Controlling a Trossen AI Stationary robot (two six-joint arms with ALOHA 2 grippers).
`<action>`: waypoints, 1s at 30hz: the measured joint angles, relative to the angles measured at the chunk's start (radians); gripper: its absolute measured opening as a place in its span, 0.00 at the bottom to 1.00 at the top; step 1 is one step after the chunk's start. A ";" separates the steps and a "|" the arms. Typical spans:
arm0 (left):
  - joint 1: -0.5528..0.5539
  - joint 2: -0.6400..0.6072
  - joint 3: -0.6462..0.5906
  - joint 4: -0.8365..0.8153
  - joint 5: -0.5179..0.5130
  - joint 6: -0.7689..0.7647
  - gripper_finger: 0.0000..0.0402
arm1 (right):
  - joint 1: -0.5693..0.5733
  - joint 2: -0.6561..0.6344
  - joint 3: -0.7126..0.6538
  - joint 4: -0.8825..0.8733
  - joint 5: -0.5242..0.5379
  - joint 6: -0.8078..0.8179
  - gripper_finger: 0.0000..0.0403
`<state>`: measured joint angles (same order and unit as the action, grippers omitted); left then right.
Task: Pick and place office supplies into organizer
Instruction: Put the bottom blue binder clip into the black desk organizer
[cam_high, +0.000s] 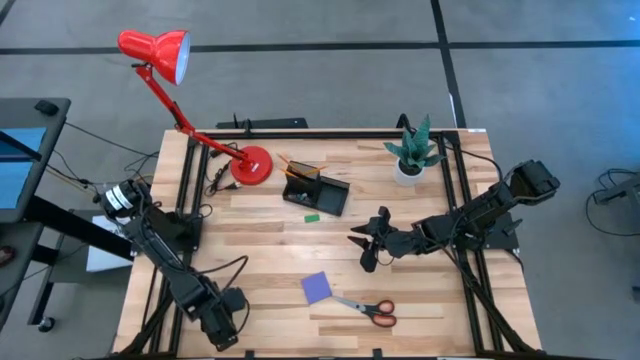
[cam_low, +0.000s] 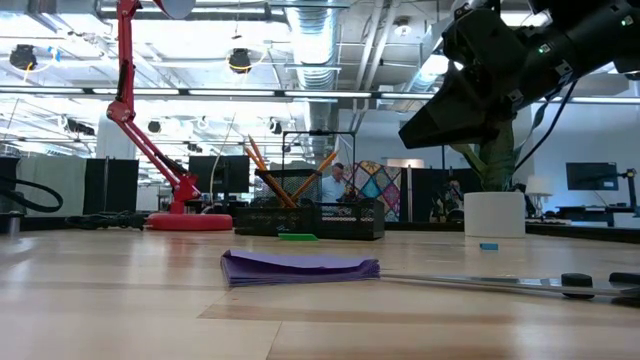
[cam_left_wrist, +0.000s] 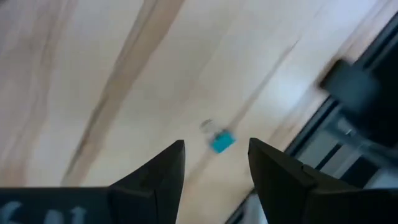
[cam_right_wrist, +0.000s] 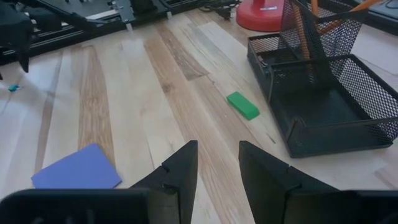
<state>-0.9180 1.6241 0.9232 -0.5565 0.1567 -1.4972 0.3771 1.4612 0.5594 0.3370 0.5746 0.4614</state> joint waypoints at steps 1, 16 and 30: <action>0.000 0.000 0.005 0.011 -0.012 -0.024 0.42 | 0.000 0.000 0.000 0.000 0.000 0.000 0.28; -0.021 0.000 0.007 0.094 -0.042 -0.304 0.42 | 0.000 0.000 0.000 -0.073 0.000 -0.002 0.28; -0.068 0.095 0.012 0.152 0.109 -0.346 0.42 | 0.000 0.000 0.000 -0.060 0.001 -0.001 0.28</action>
<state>-0.9860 1.7187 0.9356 -0.4045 0.2654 -1.8430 0.3767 1.4612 0.5591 0.2771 0.5755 0.4603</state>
